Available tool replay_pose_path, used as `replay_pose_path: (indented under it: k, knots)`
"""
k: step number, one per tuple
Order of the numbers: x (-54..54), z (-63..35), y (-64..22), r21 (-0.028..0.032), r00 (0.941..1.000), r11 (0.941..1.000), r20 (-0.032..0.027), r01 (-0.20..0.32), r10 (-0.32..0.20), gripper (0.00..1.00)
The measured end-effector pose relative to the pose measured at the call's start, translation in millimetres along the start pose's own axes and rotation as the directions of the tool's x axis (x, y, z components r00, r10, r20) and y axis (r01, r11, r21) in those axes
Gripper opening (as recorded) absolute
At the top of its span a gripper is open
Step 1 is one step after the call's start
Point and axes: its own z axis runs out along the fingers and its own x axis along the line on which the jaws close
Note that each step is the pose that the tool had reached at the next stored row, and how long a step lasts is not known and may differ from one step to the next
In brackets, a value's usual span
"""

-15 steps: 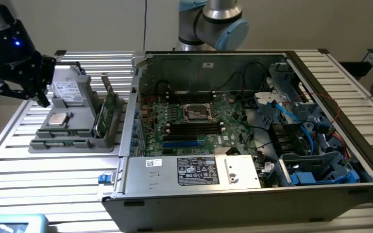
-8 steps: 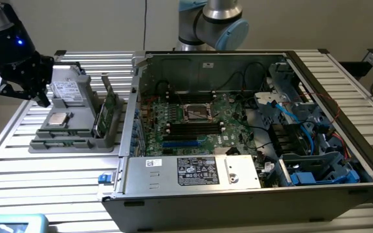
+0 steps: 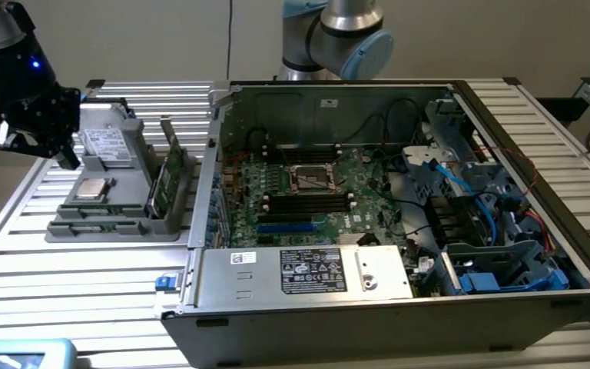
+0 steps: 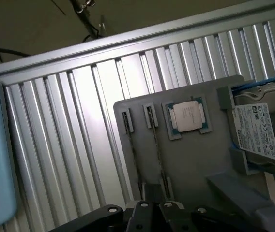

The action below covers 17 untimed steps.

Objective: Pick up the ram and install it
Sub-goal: 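Pick up the ram and move it above insertion slot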

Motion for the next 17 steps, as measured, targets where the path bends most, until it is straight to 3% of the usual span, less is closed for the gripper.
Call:
replay_pose_path:
  k: [3,7,11,15,17]
  knots:
    - [0.0,0.1,0.0,0.0,0.9985,0.9985,-0.0001,0.055,-0.055,0.11]
    - [0.0,0.3,0.0,0.0,0.9919,0.9919,-0.0002,0.127,-0.127,0.11]
    - [0.0,0.4,0.0,0.0,0.9799,0.9799,-0.0003,0.2,-0.2,0.11]
    - [0.0,0.4,0.0,0.0,0.9634,0.9634,-0.0008,0.268,-0.268,0.11]
    - [0.0,0.4,0.0,0.0,0.9622,0.9622,-0.0009,0.272,-0.272,0.11]
